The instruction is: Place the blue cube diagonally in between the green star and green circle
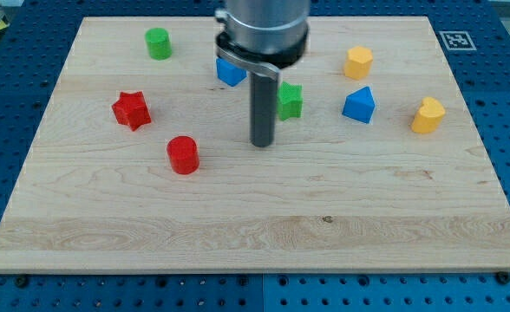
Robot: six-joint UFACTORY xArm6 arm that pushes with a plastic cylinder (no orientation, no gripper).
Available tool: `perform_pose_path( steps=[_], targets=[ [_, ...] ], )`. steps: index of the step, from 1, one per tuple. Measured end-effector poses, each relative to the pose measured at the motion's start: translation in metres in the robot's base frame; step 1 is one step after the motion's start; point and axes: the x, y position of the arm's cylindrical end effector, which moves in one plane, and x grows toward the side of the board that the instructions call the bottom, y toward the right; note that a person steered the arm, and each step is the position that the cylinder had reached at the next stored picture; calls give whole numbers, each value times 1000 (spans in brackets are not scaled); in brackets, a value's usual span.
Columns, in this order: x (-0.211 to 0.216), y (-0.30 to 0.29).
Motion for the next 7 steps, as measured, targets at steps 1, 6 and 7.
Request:
perform_pose_path(
  steps=[1, 6, 7],
  targets=[
    [-35, -24],
    [-149, -49],
    [-136, -12]
  ],
)
